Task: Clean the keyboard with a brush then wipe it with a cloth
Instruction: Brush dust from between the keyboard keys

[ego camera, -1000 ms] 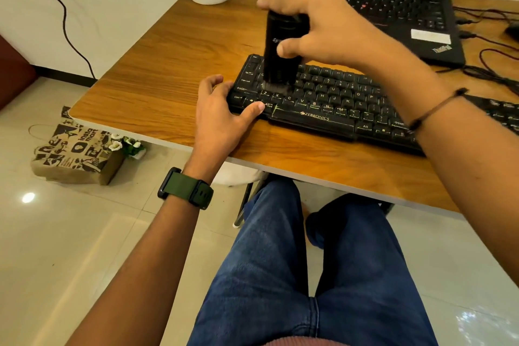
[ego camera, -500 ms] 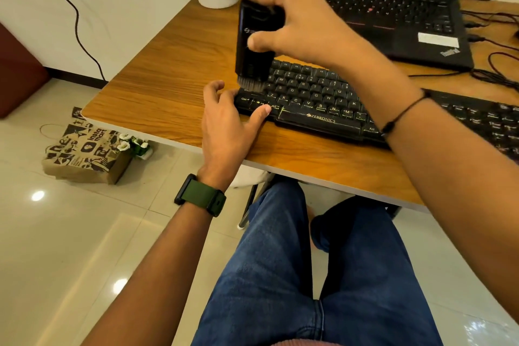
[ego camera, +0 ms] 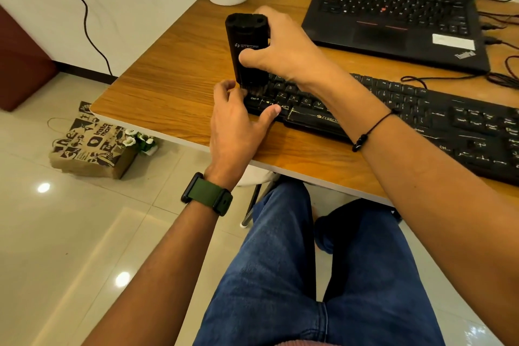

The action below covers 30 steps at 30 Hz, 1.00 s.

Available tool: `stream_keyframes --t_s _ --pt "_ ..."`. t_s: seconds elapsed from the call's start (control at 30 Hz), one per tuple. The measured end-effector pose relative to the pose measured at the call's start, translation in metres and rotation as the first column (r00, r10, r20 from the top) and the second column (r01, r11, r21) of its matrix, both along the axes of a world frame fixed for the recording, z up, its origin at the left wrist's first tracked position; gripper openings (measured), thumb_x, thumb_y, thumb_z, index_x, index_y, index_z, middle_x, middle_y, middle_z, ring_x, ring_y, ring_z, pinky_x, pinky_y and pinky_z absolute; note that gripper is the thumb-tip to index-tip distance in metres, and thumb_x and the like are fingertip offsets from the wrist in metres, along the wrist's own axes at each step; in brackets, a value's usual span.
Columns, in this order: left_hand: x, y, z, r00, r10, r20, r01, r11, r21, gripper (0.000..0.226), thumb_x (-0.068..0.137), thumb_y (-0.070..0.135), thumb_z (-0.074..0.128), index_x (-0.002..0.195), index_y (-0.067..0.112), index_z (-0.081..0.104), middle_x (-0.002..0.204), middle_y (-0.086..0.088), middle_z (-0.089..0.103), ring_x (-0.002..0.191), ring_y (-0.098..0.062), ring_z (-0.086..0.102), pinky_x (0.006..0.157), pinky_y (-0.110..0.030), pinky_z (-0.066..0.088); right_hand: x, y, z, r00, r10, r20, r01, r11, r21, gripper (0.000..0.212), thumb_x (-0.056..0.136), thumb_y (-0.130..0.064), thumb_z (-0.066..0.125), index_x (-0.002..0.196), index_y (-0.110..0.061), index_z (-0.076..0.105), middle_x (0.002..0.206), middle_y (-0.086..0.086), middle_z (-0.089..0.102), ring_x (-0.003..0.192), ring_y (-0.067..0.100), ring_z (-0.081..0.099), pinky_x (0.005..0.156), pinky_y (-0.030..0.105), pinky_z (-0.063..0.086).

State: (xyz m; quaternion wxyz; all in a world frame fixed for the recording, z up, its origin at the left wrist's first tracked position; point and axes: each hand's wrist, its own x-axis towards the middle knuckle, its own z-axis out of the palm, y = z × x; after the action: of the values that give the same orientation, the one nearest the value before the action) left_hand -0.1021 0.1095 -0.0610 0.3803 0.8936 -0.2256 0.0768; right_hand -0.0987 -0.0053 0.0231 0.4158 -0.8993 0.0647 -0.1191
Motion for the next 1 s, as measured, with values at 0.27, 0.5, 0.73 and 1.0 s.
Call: stream_keyframes --t_s 0.27,0.5,0.73,1.0 --pt "0.000 0.001 0.002 1.000 -0.007 -0.005 0.007 1.000 -0.005 0.065 0.079 0.049 0.064 0.124 0.004 0.050 0.138 -0.006 0.037 0.118 -0.017 0.045 0.089 -0.026 0.047 -0.002 -0.002 0.005 1.000 0.011 -0.006 -0.012 0.992 -0.127 0.050 0.077 -0.020 0.067 0.120 -0.009 0.043 0.097 -0.004 0.052 0.081 0.006 0.051 0.058 0.009 0.041" --pt "-0.001 0.002 0.003 1.000 -0.014 -0.001 0.014 1.000 -0.007 0.063 0.079 0.048 0.065 0.122 0.003 0.052 0.137 -0.007 0.037 0.116 -0.018 0.046 0.088 -0.026 0.045 -0.005 0.000 -0.003 1.000 -0.020 0.019 0.023 0.984 -0.179 0.061 0.073 -0.013 0.069 0.124 -0.006 0.035 0.095 -0.003 0.050 0.083 0.009 0.052 0.052 0.008 0.041" --pt "0.000 0.002 0.002 1.000 -0.010 -0.018 0.010 1.000 -0.004 0.063 0.079 0.049 0.065 0.122 0.004 0.052 0.138 -0.007 0.037 0.121 -0.017 0.043 0.091 -0.026 0.043 -0.021 -0.017 0.006 0.999 -0.032 -0.018 0.026 0.967 -0.253 0.059 0.073 -0.015 0.069 0.122 -0.007 0.038 0.098 -0.002 0.050 0.089 0.013 0.051 0.064 0.018 0.045" --pt "0.000 0.001 0.002 1.000 -0.005 -0.008 0.005 1.000 -0.011 0.062 0.079 0.048 0.065 0.121 0.004 0.053 0.136 -0.007 0.038 0.118 -0.017 0.045 0.090 -0.027 0.045 -0.011 -0.002 0.004 0.993 -0.062 0.099 0.079 0.981 -0.179 0.059 0.074 -0.017 0.069 0.124 -0.007 0.038 0.098 -0.005 0.052 0.089 0.009 0.054 0.061 0.012 0.046"
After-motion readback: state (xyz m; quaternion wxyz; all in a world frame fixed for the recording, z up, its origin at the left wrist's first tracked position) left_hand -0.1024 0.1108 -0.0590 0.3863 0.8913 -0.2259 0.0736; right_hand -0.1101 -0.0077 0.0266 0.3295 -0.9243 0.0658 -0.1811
